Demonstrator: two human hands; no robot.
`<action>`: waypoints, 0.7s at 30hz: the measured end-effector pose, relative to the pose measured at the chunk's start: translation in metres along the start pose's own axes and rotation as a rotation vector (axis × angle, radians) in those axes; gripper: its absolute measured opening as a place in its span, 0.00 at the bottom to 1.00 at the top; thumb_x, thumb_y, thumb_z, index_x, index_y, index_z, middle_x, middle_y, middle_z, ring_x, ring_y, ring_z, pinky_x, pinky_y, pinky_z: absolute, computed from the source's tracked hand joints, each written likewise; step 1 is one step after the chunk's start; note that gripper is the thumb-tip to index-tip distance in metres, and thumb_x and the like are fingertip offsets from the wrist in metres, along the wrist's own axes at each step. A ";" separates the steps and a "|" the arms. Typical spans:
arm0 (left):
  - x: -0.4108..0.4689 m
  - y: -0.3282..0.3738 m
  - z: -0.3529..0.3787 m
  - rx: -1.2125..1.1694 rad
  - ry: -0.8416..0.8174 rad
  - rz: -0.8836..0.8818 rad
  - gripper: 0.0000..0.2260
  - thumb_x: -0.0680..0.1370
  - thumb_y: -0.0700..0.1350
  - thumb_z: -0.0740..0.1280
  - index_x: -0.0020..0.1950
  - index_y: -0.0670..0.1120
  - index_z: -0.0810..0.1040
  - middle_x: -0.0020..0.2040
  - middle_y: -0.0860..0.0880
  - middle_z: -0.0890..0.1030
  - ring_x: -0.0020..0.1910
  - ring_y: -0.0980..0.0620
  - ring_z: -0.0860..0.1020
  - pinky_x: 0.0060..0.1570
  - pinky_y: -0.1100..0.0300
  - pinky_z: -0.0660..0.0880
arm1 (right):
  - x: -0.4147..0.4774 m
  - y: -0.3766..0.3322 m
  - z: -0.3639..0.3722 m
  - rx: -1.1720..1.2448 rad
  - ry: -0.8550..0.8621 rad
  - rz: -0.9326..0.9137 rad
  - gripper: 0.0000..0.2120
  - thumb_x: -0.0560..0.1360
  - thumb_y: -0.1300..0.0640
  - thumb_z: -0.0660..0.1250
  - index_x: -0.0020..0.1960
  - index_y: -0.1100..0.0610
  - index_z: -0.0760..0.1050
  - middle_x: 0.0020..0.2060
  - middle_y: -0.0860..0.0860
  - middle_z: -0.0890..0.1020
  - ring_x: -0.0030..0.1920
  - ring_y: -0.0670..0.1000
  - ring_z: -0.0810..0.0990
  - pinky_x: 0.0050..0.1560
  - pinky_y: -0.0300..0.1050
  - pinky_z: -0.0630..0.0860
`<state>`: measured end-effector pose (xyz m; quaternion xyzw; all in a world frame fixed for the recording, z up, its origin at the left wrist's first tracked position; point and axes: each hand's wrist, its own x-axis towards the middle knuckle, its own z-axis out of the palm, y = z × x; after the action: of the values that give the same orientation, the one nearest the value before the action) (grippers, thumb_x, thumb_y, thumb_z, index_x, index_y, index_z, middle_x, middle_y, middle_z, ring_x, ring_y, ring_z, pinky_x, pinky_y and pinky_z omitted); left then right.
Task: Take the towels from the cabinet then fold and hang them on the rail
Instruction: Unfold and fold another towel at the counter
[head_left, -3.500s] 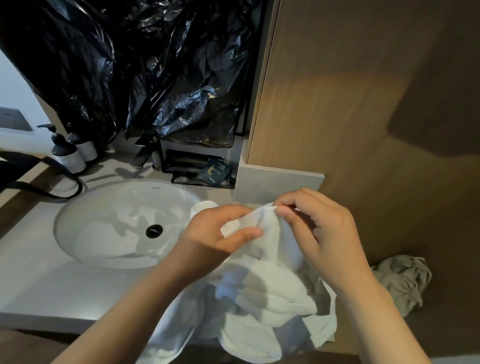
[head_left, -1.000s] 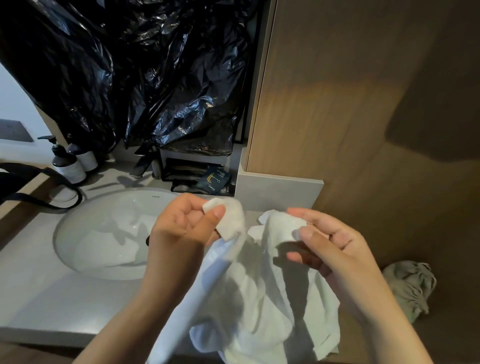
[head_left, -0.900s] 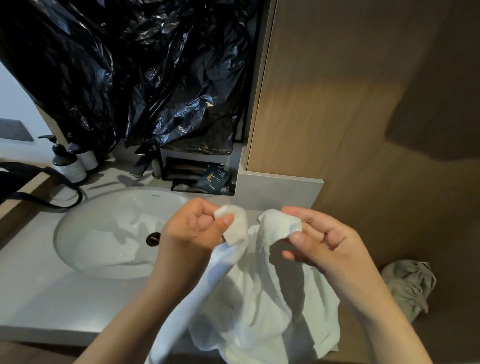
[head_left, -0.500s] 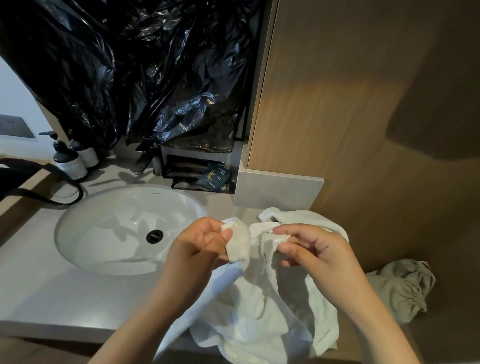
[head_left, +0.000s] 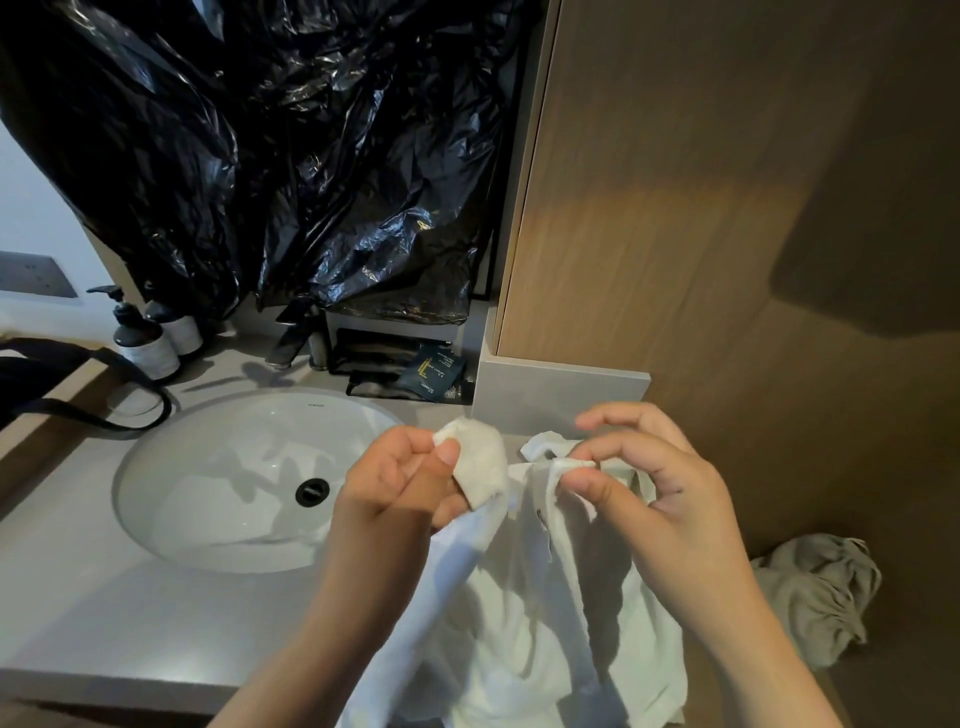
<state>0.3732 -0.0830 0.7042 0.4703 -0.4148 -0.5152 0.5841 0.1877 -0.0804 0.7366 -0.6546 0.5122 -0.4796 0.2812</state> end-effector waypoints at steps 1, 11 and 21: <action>0.001 0.003 0.002 -0.009 -0.016 0.023 0.11 0.79 0.43 0.67 0.36 0.50 0.79 0.29 0.52 0.79 0.27 0.55 0.78 0.30 0.66 0.73 | 0.001 -0.005 0.001 0.014 -0.033 -0.022 0.05 0.71 0.52 0.75 0.37 0.49 0.82 0.42 0.41 0.81 0.48 0.43 0.79 0.46 0.28 0.70; -0.005 -0.007 -0.005 -0.007 -0.122 -0.070 0.11 0.74 0.45 0.72 0.47 0.37 0.78 0.34 0.42 0.81 0.34 0.48 0.80 0.40 0.54 0.79 | -0.001 0.006 0.017 0.045 -0.102 0.038 0.07 0.71 0.57 0.76 0.36 0.49 0.82 0.33 0.42 0.81 0.36 0.43 0.77 0.39 0.31 0.70; -0.013 -0.007 0.002 0.041 -0.204 -0.026 0.07 0.80 0.36 0.63 0.48 0.36 0.79 0.38 0.32 0.80 0.36 0.46 0.79 0.40 0.60 0.78 | -0.003 0.010 0.025 0.117 -0.100 0.071 0.05 0.71 0.57 0.75 0.39 0.49 0.81 0.35 0.46 0.83 0.38 0.44 0.79 0.41 0.33 0.73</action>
<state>0.3686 -0.0705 0.6977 0.4327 -0.4765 -0.5593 0.5225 0.2067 -0.0841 0.7169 -0.6417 0.4914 -0.4653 0.3610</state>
